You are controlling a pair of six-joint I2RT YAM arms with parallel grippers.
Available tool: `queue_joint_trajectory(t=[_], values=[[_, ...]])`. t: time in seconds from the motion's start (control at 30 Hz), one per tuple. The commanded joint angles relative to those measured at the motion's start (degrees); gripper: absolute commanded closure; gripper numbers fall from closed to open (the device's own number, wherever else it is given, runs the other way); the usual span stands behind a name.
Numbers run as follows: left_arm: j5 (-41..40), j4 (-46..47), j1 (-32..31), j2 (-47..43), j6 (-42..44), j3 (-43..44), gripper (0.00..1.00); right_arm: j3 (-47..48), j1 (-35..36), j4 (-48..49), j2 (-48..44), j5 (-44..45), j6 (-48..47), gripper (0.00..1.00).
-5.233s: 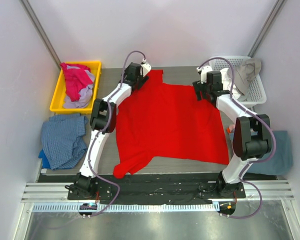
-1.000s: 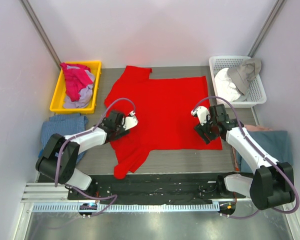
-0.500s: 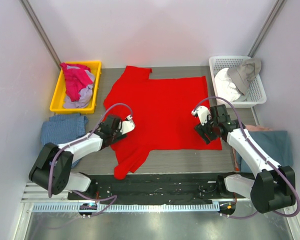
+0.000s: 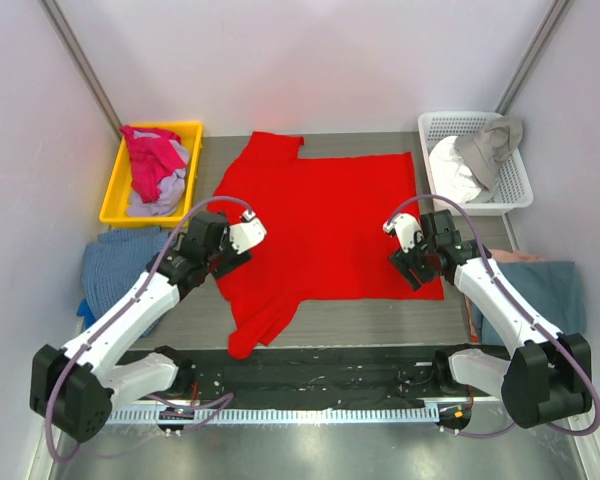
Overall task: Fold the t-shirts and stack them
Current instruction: Grap the side of the flattened tshirt closest away from the robot with both arms
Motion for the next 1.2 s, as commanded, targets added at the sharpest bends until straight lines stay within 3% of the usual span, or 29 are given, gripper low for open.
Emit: queue_joint_trajectory(t=[0.0, 0.13, 0.27, 0.47, 0.57, 1.17], values=[[7.9, -20.9, -3.9, -3.8, -3.4, 2.6, 0.22, 0.0, 0.7, -1.0, 0.1, 1.7, 0.1, 0.32], [11.9, -32.5, -9.4, -8.0, -6.6, 2.3, 0.23, -0.4, 1.4, -1.1, 0.5, 3.6, 0.2, 0.32], [17.4, -38.3, -9.7, -10.7, -7.0, 2.0, 0.29, -0.5, 1.7, -0.3, 1.0, 3.8, 1.1, 0.32], [20.7, -39.4, -10.2, -11.9, -5.8, 0.4, 0.28, -1.3, 1.8, 1.4, 2.3, 3.6, 3.2, 0.32], [18.2, -39.7, -10.9, -11.4, -1.5, -0.5, 0.28, -1.3, 2.1, 2.5, 4.4, 3.9, 3.8, 0.32], [29.6, -34.8, -11.2, 0.2, 11.7, -4.6, 0.26, 2.3, 3.3, 4.4, 7.5, 7.1, 6.3, 0.33]])
